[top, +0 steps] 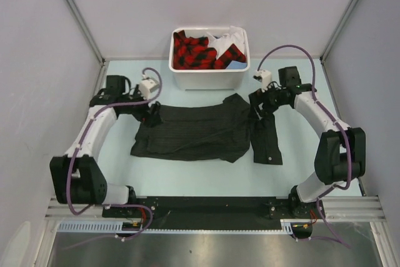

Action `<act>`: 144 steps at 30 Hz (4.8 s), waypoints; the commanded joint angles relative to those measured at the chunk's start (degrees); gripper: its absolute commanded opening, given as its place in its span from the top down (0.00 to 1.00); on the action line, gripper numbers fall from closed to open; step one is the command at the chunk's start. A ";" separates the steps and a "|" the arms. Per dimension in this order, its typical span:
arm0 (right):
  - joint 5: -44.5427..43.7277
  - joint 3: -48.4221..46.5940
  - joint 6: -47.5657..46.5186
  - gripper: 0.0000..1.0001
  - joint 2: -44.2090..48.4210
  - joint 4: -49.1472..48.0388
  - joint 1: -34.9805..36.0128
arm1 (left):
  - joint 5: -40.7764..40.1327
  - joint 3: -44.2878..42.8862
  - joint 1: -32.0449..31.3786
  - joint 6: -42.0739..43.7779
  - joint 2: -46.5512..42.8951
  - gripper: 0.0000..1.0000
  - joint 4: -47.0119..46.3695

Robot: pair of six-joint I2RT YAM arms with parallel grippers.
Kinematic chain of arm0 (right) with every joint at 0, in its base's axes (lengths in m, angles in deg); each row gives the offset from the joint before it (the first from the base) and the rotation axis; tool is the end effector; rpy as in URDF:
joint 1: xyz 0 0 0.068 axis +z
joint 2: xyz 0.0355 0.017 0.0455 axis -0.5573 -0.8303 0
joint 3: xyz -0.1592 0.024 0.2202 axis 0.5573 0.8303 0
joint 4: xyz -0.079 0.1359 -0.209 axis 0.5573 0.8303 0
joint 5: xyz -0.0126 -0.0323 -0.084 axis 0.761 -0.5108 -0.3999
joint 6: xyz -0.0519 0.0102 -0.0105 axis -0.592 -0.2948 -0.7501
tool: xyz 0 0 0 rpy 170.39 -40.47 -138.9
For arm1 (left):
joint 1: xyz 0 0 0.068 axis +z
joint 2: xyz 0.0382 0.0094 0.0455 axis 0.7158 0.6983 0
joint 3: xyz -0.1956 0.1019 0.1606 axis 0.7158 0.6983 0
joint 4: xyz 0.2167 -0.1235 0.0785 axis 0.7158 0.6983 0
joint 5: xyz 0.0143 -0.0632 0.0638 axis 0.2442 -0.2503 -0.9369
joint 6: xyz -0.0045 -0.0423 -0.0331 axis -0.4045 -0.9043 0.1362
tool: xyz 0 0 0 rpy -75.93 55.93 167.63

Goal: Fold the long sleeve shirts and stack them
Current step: Flatten the shirt out

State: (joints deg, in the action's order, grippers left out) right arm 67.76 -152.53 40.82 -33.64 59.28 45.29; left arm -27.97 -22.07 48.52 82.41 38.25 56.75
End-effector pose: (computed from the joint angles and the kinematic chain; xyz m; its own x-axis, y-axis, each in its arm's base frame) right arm 0.3228 0.0849 0.2706 -0.5422 -0.4457 -0.7123 -0.7502 0.6386 0.1714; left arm 0.2696 -0.0092 0.2973 -0.5109 0.3654 -0.7782 0.6970 0.7059 -0.1262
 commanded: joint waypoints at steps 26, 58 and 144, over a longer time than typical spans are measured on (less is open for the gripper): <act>-12.65 0.58 2.04 1.00 -8.72 -4.01 -12.46 | -20.56 16.35 -18.81 31.61 1.36 0.52 2.52; -24.42 -21.48 -0.51 1.00 22.40 -19.37 -22.04 | -9.05 -22.04 -6.93 0.86 -7.34 1.00 0.50; -11.16 -33.02 -23.54 0.08 -11.02 32.91 -5.43 | -17.32 -13.18 -5.45 -8.90 22.18 1.00 -13.31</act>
State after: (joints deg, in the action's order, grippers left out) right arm 42.89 -187.09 14.51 -56.06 78.23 48.59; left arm -46.37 -32.28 41.83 75.68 60.07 43.83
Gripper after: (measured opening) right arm 0.898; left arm 0.006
